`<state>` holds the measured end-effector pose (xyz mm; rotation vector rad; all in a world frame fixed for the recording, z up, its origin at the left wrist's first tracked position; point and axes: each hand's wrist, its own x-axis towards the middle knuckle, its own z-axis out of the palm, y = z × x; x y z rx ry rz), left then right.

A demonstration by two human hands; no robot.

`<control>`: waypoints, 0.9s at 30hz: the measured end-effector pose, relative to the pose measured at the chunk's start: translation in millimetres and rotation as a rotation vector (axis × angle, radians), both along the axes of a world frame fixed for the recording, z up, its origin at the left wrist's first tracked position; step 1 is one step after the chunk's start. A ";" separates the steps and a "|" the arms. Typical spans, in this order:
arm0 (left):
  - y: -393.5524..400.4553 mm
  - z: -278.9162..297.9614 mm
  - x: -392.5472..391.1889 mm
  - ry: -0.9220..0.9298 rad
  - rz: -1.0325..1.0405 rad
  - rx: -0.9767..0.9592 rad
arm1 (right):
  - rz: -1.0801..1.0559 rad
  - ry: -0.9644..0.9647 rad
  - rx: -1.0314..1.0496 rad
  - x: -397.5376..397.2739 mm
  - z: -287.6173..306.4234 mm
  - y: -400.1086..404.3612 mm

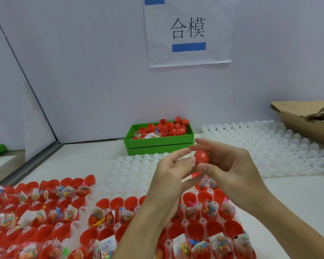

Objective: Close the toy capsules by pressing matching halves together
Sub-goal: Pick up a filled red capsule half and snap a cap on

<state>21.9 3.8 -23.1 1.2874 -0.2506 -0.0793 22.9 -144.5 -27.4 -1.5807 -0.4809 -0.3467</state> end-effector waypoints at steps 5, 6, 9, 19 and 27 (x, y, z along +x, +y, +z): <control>3.3 1.6 1.9 0.064 0.022 0.039 | -0.085 -0.079 -0.149 0.9 2.0 -4.3; 3.0 1.1 1.6 0.058 0.014 0.052 | -0.090 -0.099 -0.188 0.4 2.0 -3.3; 3.1 -0.4 2.1 0.040 0.018 0.080 | -0.104 -0.152 -0.263 -1.1 0.6 -0.8; 3.4 2.8 1.3 0.146 -0.019 -0.033 | -0.078 -0.092 -0.169 2.5 4.8 -7.2; 4.1 -2.7 0.1 -0.111 0.000 0.167 | -0.143 -0.050 -0.116 5.6 5.4 -9.2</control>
